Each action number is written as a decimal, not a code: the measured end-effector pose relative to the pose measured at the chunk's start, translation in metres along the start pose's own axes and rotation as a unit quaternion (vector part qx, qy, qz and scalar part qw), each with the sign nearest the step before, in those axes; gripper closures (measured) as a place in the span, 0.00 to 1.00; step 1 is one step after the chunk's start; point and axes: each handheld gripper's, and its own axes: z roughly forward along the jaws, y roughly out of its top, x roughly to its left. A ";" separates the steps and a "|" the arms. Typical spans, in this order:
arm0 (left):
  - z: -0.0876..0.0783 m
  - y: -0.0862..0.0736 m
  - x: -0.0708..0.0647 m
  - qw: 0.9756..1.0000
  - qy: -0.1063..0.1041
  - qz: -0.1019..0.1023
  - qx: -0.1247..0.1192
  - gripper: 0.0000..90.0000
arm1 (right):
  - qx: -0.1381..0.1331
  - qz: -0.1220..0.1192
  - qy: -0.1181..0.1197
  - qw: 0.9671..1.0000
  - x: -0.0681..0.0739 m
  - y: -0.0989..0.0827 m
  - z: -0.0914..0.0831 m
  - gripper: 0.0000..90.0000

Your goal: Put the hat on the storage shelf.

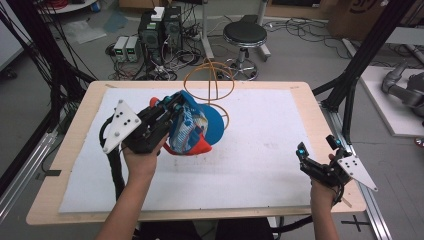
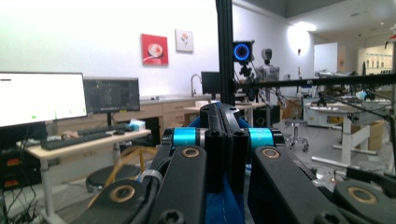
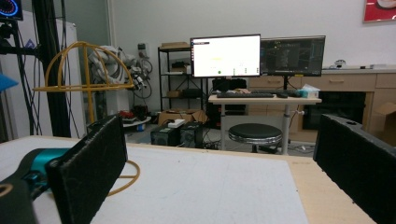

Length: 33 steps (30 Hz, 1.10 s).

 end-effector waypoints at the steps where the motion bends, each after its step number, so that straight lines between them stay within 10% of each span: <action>1: 0.005 0.004 0.001 1.000 0.001 0.002 -0.005 0.99 | -0.002 -0.002 0.000 1.000 0.000 0.000 0.000 0.03; 33: 0.105 0.034 0.030 0.999 0.031 0.003 -0.039 0.99 | -0.010 0.005 0.003 1.000 -0.003 0.002 -0.001 0.03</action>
